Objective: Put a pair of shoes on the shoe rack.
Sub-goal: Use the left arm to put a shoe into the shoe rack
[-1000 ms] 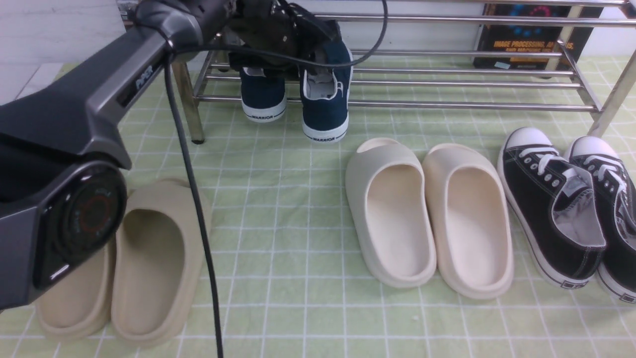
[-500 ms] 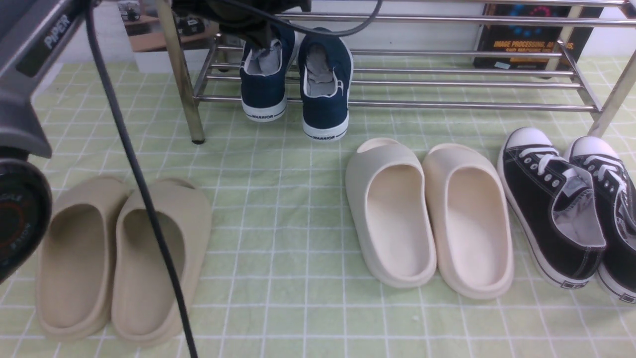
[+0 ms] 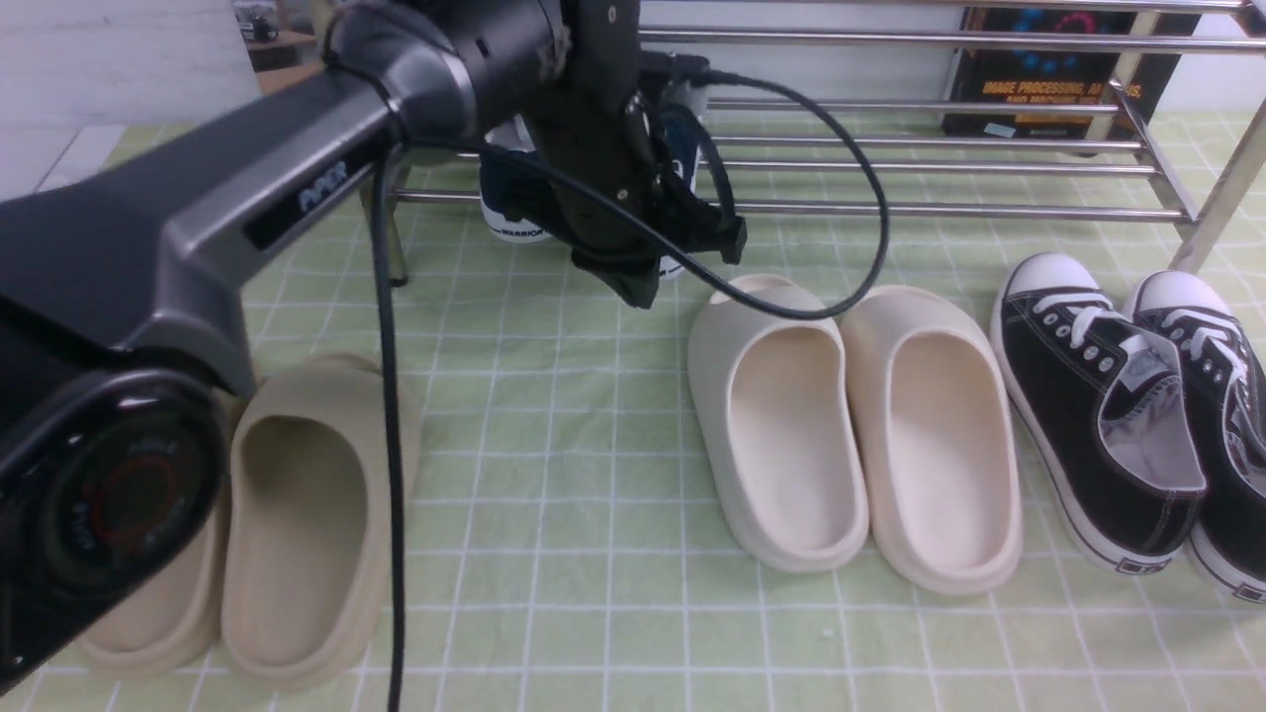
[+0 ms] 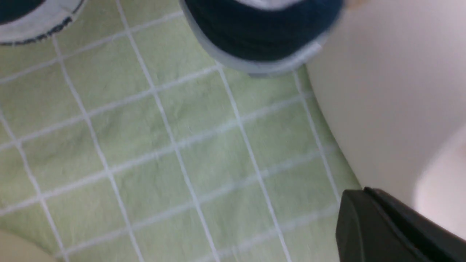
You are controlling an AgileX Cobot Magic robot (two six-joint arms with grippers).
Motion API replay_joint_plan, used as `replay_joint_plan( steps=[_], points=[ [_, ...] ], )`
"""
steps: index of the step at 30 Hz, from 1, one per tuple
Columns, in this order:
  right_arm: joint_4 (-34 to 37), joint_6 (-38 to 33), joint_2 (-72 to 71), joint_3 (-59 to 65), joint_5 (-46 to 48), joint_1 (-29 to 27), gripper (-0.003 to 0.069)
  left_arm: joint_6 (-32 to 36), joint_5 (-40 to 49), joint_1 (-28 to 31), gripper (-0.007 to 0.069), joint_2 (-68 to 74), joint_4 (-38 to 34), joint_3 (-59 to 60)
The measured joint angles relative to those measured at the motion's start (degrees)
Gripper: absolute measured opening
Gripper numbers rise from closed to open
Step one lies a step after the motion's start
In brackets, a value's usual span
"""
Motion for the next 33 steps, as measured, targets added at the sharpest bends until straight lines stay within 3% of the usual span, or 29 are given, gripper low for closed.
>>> replay_joint_plan(
  steps=[5,13,23,33],
  points=[
    [0.0,0.0,0.0,0.0,0.0,0.0,0.0239,-6.46,-9.23,1.08,-0.0013,1.95,5.28,0.11],
    [0.0,0.0,0.0,0.0,0.0,0.0,0.0239,-12.46,-15.87,2.93,-0.0013,2.35,4.87,0.16],
    [0.0,0.0,0.0,0.0,0.0,0.0,0.0239,-13.42,-21.97,4.53,-0.0013,2.74,5.01,0.22],
    [0.0,0.0,0.0,0.0,0.0,0.0,0.0239,-13.24,-19.92,4.53,-0.0013,2.05,6.68,0.15]
  ],
)
